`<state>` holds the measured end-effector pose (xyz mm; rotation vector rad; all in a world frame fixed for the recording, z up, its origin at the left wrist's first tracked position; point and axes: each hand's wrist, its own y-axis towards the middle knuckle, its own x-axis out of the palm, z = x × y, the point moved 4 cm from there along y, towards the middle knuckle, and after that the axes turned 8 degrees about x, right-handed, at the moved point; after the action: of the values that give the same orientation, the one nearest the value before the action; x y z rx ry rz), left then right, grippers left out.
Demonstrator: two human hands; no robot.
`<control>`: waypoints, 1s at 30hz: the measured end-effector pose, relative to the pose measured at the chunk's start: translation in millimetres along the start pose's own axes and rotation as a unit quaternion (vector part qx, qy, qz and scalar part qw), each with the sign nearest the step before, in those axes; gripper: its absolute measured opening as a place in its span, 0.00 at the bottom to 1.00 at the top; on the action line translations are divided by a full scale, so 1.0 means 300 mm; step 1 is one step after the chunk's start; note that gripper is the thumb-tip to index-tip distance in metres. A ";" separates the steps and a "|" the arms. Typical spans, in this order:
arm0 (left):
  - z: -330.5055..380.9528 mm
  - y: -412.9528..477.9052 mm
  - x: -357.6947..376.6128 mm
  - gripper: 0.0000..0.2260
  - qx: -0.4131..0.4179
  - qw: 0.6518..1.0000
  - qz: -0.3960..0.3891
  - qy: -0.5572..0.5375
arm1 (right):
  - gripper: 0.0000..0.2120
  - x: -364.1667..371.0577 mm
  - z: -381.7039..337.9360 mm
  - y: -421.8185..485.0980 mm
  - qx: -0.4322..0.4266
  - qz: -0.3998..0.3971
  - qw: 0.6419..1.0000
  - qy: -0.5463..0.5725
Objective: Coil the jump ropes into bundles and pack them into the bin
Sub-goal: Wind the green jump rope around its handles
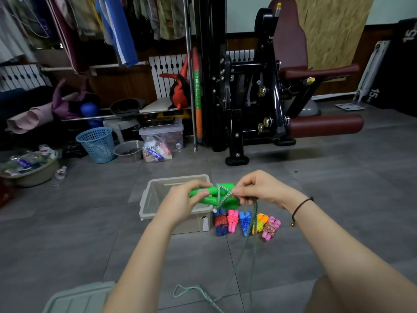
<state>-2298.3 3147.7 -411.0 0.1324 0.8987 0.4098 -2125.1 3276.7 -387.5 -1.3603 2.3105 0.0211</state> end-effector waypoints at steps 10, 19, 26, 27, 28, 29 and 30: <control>0.096 -0.029 0.049 0.17 -0.011 0.968 -0.128 -0.216 | 0.12 0.024 0.009 0.014 -0.005 0.001 0.999 -0.036; 0.023 -0.023 -0.046 0.13 -0.163 0.722 0.190 -0.645 | 0.07 -0.077 0.042 0.018 -0.010 0.080 0.985 0.151; -0.077 -0.018 -0.046 0.02 -0.129 0.778 0.223 -0.573 | 0.07 -0.003 0.053 0.011 0.055 -0.040 0.995 0.073; -0.085 -0.020 -0.051 0.01 -0.131 0.810 0.237 -0.521 | 0.07 0.014 0.043 0.005 0.056 -0.055 0.995 0.053; -0.095 -0.024 -0.057 0.02 -0.132 0.841 0.249 -0.462 | 0.07 0.031 0.033 0.000 0.055 -0.068 0.996 0.033; -0.105 -0.026 -0.064 0.03 -0.128 0.869 0.256 -0.405 | 0.08 0.046 0.021 -0.006 0.054 -0.080 0.995 0.017; -0.108 -0.030 -0.072 0.04 -0.121 0.891 0.260 -0.352 | 0.09 0.059 0.009 -0.011 0.053 -0.090 0.994 0.010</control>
<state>-2333.0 3128.9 -418.0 0.2734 0.0725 0.8983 -2128.7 3261.1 -396.3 -1.5146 2.1627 -0.1714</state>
